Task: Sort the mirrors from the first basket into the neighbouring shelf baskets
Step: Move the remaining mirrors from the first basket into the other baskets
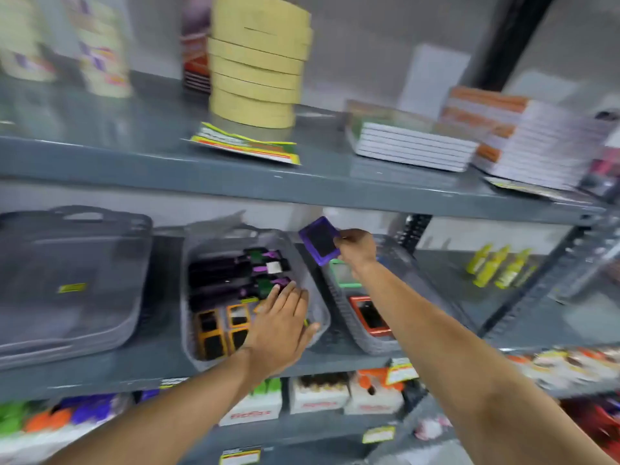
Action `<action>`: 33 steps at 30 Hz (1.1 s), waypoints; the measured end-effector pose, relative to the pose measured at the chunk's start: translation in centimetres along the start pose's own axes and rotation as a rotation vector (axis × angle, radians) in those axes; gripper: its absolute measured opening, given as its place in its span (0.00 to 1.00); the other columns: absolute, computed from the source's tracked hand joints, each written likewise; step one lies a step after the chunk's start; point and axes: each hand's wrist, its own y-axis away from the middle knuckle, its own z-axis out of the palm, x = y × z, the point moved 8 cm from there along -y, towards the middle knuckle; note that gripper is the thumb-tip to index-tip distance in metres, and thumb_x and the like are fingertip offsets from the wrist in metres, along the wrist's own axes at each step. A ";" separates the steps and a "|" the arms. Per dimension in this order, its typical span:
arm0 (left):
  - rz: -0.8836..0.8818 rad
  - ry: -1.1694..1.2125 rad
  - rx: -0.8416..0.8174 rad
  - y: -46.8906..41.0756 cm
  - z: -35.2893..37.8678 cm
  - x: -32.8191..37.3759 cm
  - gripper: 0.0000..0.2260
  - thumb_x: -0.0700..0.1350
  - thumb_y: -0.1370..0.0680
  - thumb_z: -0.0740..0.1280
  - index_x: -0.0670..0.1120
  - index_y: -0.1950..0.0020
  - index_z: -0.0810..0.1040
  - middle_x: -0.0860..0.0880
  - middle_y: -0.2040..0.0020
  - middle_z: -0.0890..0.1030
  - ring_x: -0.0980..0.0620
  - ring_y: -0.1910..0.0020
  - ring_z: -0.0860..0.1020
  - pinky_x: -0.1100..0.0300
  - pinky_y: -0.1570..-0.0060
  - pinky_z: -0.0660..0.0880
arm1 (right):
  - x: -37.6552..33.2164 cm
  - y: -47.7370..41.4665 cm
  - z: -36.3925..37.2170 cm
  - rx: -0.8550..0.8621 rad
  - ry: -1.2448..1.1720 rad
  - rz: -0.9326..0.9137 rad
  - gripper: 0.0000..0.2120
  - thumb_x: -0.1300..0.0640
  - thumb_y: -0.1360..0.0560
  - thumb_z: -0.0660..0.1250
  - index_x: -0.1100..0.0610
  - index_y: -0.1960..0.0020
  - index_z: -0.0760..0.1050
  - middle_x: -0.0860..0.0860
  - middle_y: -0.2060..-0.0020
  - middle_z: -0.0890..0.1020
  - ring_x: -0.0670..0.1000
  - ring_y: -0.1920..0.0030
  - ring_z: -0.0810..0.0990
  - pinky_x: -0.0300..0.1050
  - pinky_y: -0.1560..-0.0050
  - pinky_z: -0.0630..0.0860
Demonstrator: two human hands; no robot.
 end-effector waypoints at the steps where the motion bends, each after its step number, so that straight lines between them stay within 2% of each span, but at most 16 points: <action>1: 0.017 0.013 0.001 -0.5 0.6 1.2 0.27 0.57 0.23 0.51 0.38 0.37 0.75 0.42 0.41 0.80 0.43 0.39 0.76 0.45 0.36 0.70 | 1.8 -0.3 -2.0 0.028 0.002 0.041 0.10 0.62 0.29 0.68 0.62 0.50 0.83 0.60 0.55 0.84 0.53 0.54 0.80 0.52 0.49 0.77; 3: 0.051 0.042 0.009 -2.0 1.8 4.5 0.28 0.57 0.22 0.50 0.38 0.35 0.72 0.41 0.38 0.78 0.43 0.35 0.73 0.46 0.33 0.67 | 6.0 -1.0 -6.7 0.104 -0.008 0.131 0.10 0.62 0.28 0.68 0.63 0.48 0.82 0.61 0.51 0.84 0.53 0.54 0.79 0.55 0.45 0.77; 6: 0.113 0.111 -0.031 -3.7 4.3 8.5 0.28 0.56 0.20 0.50 0.37 0.28 0.61 0.40 0.28 0.67 0.43 0.26 0.60 0.48 0.27 0.54 | 11.5 -1.3 -12.4 0.210 -0.053 0.237 0.10 0.62 0.28 0.69 0.62 0.48 0.82 0.61 0.49 0.84 0.54 0.54 0.80 0.52 0.41 0.77; 10: 0.168 0.055 -0.115 -5.1 7.2 11.7 0.29 0.56 0.19 0.47 0.38 0.25 0.52 0.40 0.24 0.57 0.44 0.24 0.51 0.50 0.26 0.45 | 16.3 -1.9 -15.5 0.211 -0.014 0.305 0.10 0.61 0.27 0.69 0.61 0.47 0.82 0.61 0.48 0.84 0.57 0.51 0.82 0.52 0.38 0.76; 12: 0.177 0.018 -0.151 -5.3 8.4 12.5 0.29 0.56 0.19 0.46 0.38 0.25 0.50 0.40 0.24 0.56 0.44 0.24 0.51 0.51 0.26 0.44 | 18.0 -2.0 -15.5 0.192 0.013 0.329 0.11 0.60 0.27 0.69 0.61 0.46 0.81 0.61 0.48 0.84 0.56 0.49 0.82 0.49 0.38 0.75; 14: 0.167 -0.022 -0.161 -5.4 9.0 12.5 0.28 0.56 0.19 0.47 0.37 0.26 0.54 0.40 0.25 0.60 0.43 0.25 0.55 0.49 0.26 0.48 | 19.1 -2.0 -15.0 0.168 0.037 0.344 0.11 0.61 0.27 0.68 0.61 0.46 0.81 0.60 0.48 0.84 0.58 0.46 0.81 0.43 0.41 0.75; 15: 0.173 -0.046 -0.150 -5.5 9.0 12.6 0.27 0.55 0.19 0.49 0.37 0.27 0.60 0.39 0.28 0.66 0.43 0.27 0.61 0.48 0.27 0.54 | 19.7 -2.1 -14.6 0.158 0.039 0.354 0.11 0.62 0.27 0.68 0.62 0.46 0.81 0.60 0.48 0.84 0.59 0.46 0.81 0.44 0.42 0.76; 17: 0.182 -0.072 -0.107 -5.4 8.8 12.7 0.24 0.55 0.21 0.56 0.38 0.35 0.72 0.41 0.37 0.78 0.44 0.35 0.73 0.49 0.33 0.68 | 20.4 -2.2 -13.8 0.135 0.043 0.373 0.11 0.64 0.28 0.67 0.64 0.47 0.80 0.60 0.52 0.83 0.60 0.51 0.81 0.53 0.43 0.78; 19: 0.215 -0.073 -0.043 -5.5 8.2 13.0 0.22 0.54 0.23 0.58 0.39 0.40 0.78 0.43 0.43 0.82 0.46 0.41 0.78 0.51 0.39 0.74 | 20.8 -2.5 -13.3 0.098 0.106 0.391 0.12 0.65 0.29 0.67 0.67 0.46 0.78 0.60 0.55 0.81 0.60 0.53 0.81 0.60 0.48 0.80; 22: 0.216 -0.108 0.003 -5.5 8.0 13.0 0.21 0.54 0.25 0.64 0.39 0.42 0.79 0.44 0.45 0.83 0.47 0.42 0.79 0.51 0.40 0.75 | 20.7 -2.7 -13.0 0.043 0.233 0.388 0.14 0.66 0.31 0.67 0.68 0.45 0.76 0.64 0.51 0.82 0.62 0.51 0.83 0.55 0.50 0.81; 24: 0.203 -0.122 -0.003 -5.4 8.1 13.1 0.22 0.54 0.26 0.66 0.39 0.41 0.78 0.43 0.44 0.83 0.46 0.41 0.79 0.50 0.39 0.74 | 20.2 -2.4 -13.0 -0.012 0.386 0.357 0.11 0.65 0.31 0.68 0.67 0.49 0.77 0.63 0.51 0.83 0.61 0.51 0.83 0.49 0.53 0.80; 25: 0.198 -0.128 0.001 -5.4 8.1 13.1 0.21 0.54 0.25 0.64 0.39 0.40 0.78 0.43 0.44 0.82 0.46 0.41 0.79 0.50 0.38 0.74 | 19.9 -2.4 -12.9 -0.043 0.462 0.336 0.10 0.64 0.31 0.68 0.66 0.51 0.77 0.63 0.52 0.84 0.60 0.51 0.83 0.47 0.54 0.78; 28: 0.185 -0.125 -0.003 -5.5 8.1 13.0 0.22 0.53 0.23 0.57 0.39 0.41 0.78 0.43 0.44 0.82 0.46 0.41 0.79 0.50 0.38 0.73 | 19.9 -2.4 -12.2 -0.134 0.591 0.299 0.12 0.61 0.30 0.70 0.66 0.48 0.78 0.59 0.53 0.85 0.56 0.51 0.83 0.45 0.53 0.78; 31: 0.183 -0.128 -0.004 -5.4 8.4 12.9 0.21 0.54 0.25 0.63 0.39 0.41 0.78 0.42 0.44 0.82 0.45 0.41 0.79 0.49 0.38 0.72 | 20.3 -2.4 -11.2 -0.237 0.596 0.277 0.20 0.46 0.29 0.71 0.62 0.49 0.76 0.54 0.58 0.85 0.52 0.55 0.83 0.45 0.52 0.80; 33: 0.185 -0.132 -0.007 -5.4 8.5 12.9 0.21 0.54 0.25 0.64 0.39 0.41 0.78 0.42 0.44 0.82 0.45 0.41 0.79 0.49 0.38 0.72 | 20.3 -2.3 -10.5 -0.319 0.692 0.226 0.27 0.36 0.34 0.72 0.58 0.50 0.73 0.52 0.57 0.81 0.53 0.54 0.81 0.46 0.50 0.79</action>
